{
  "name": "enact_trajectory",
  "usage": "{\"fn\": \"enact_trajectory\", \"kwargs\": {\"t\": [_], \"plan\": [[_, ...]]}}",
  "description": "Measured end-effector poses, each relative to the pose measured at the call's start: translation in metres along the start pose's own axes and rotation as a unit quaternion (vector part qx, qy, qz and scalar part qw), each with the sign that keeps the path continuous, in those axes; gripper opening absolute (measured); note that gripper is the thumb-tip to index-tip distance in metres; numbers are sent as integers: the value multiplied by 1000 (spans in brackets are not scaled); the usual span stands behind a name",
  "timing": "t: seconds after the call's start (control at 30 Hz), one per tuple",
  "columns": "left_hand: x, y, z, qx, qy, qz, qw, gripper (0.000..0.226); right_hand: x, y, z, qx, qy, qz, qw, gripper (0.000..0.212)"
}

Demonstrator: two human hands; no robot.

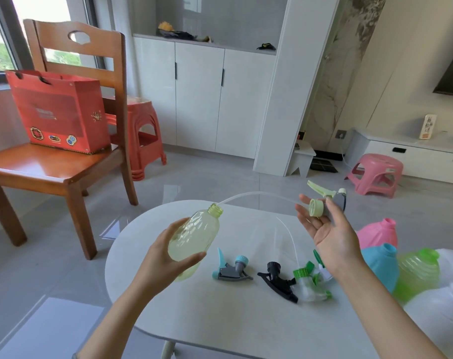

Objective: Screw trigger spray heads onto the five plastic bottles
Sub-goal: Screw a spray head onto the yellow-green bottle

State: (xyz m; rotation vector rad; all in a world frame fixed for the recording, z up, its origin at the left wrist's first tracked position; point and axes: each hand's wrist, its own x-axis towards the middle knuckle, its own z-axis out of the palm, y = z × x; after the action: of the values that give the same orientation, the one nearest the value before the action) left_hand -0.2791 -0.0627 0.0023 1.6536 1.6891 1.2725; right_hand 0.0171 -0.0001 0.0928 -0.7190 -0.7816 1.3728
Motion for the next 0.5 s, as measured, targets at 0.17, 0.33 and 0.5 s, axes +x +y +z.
{"fn": "enact_trajectory", "kwargs": {"t": [0.17, 0.33, 0.5], "plan": [[-1, 3, 5, -10, -11, 9, 1000, 69, 1, 7, 2, -48, -24, 7, 999, 17], [-5, 8, 11, -17, -37, 30, 999, 73, -4, 22, 13, -199, -94, 35, 975, 16], [-7, 12, 15, -23, -61, 41, 997, 74, -10, 35, 32, -285, -144, 0, 948, 16]]}}
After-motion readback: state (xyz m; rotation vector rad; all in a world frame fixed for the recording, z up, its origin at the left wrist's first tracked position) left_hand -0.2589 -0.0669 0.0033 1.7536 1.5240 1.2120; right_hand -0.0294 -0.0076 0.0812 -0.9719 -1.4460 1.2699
